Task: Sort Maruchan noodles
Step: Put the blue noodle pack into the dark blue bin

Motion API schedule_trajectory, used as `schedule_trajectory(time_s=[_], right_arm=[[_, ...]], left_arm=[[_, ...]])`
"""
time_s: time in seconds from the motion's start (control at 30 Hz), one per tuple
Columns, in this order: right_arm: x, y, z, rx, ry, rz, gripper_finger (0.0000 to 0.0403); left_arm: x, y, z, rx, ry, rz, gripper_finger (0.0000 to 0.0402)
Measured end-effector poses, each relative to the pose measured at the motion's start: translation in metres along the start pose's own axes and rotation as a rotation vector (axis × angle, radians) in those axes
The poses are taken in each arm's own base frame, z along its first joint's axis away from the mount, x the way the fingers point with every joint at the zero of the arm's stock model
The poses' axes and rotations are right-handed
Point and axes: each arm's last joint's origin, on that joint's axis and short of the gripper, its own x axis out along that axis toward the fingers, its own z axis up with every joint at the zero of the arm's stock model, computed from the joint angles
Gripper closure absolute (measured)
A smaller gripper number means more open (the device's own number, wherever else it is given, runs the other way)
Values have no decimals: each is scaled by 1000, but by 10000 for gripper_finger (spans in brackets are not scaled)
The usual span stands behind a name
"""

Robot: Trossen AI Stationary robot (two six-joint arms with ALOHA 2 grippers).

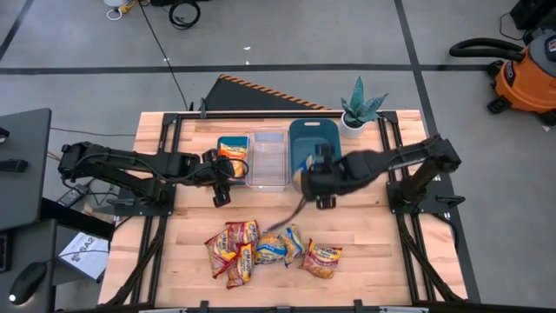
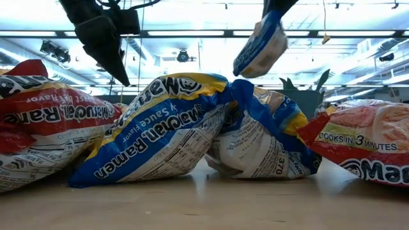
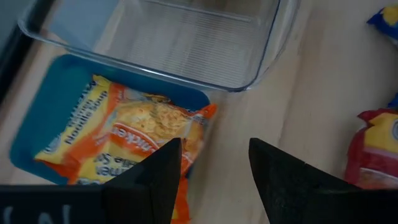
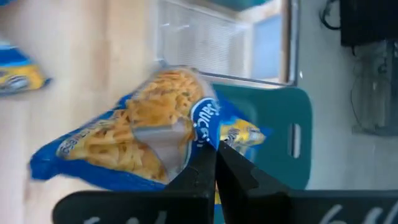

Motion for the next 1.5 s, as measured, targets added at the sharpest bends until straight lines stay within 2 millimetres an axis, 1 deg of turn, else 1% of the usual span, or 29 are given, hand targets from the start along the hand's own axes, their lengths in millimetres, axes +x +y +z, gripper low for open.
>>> schedule_trajectory(time_s=[0.1,0.17,0.3,0.47,0.6,0.73,0.87,0.97,1.07,1.2,1.33,1.4,1.5], right_arm=[[10,-18,2,46,12,-11,392],[20,-28,3,70,23,-24,392],[49,-51,0,126,56,-62,391],[91,-84,-14,236,114,-93,391],[122,-103,-31,323,142,-72,391],[153,-110,-49,401,144,20,391],[173,-105,-69,433,181,155,384],[177,-103,-75,440,213,183,371],[175,-103,-74,435,217,185,350],[169,-102,-66,443,191,184,319],[162,-95,-58,458,178,190,293],[159,-90,-53,471,157,192,286],[156,-81,-41,478,76,189,284]], left_arm=[[0,0,0,-29,3,-13,207],[0,0,0,-46,4,-14,207],[0,0,-2,-46,27,-8,207],[0,1,-4,-50,40,-4,207],[0,1,-5,-64,53,0,207],[0,1,-6,-67,60,3,207],[0,1,-6,-69,60,3,207],[0,1,-5,-57,56,2,207],[0,1,-4,-32,40,3,207],[0,0,-2,-14,20,-2,207],[0,0,-2,-12,19,-2,207],[0,0,-1,-4,13,-2,207],[0,0,2,26,-16,-6,207]])
